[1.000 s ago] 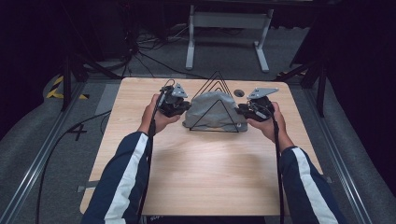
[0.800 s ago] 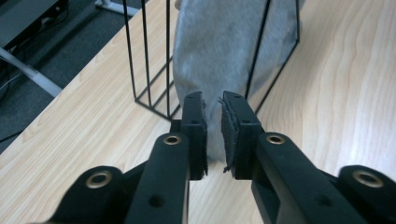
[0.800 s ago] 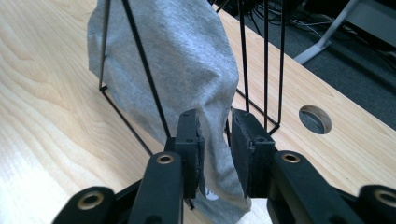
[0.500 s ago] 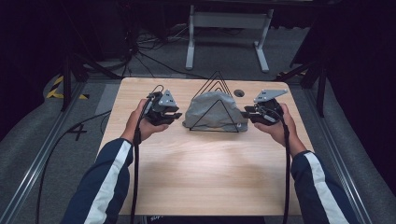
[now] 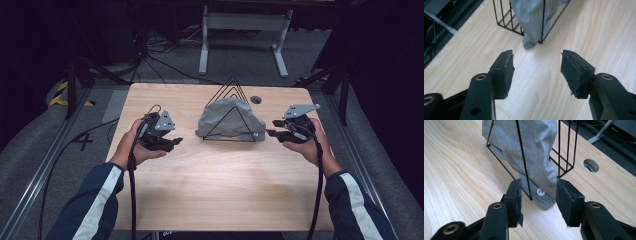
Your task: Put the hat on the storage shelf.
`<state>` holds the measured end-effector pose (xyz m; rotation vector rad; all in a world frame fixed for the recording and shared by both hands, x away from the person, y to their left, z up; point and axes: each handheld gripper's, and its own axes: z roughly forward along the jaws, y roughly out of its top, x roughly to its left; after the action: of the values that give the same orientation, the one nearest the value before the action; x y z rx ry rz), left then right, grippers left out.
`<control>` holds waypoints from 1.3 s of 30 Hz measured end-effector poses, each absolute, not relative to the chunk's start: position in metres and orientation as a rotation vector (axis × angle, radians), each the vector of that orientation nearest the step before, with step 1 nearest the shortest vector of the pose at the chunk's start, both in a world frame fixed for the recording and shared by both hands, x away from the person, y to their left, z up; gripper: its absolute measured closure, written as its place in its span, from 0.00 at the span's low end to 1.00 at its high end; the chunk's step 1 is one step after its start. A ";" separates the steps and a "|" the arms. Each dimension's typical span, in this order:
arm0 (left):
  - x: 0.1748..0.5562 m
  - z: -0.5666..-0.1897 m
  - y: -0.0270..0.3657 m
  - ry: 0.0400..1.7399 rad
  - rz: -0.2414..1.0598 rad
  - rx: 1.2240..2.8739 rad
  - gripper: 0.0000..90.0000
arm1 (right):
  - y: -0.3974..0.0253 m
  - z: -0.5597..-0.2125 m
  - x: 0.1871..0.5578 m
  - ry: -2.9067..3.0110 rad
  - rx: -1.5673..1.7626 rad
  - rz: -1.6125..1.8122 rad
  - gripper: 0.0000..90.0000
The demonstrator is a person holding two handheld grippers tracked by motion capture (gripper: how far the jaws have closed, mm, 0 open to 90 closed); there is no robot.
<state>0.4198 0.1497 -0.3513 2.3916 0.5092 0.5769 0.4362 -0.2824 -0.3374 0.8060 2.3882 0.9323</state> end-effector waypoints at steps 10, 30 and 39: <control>0.396 -0.374 0.177 0.570 0.573 2.437 0.26 | -0.297 -0.346 0.411 2.396 0.803 0.893 0.44; 0.346 -0.440 0.227 0.627 0.481 2.419 0.23 | -0.352 -0.431 0.346 2.369 0.964 0.939 0.28; 0.336 -0.474 0.245 0.719 0.359 2.322 0.22 | -0.370 -0.462 0.330 2.350 1.066 0.945 0.23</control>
<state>0.3359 0.2450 -0.4743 2.3217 0.7192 0.3589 0.3299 -0.3700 -0.4623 1.0659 2.3496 0.9447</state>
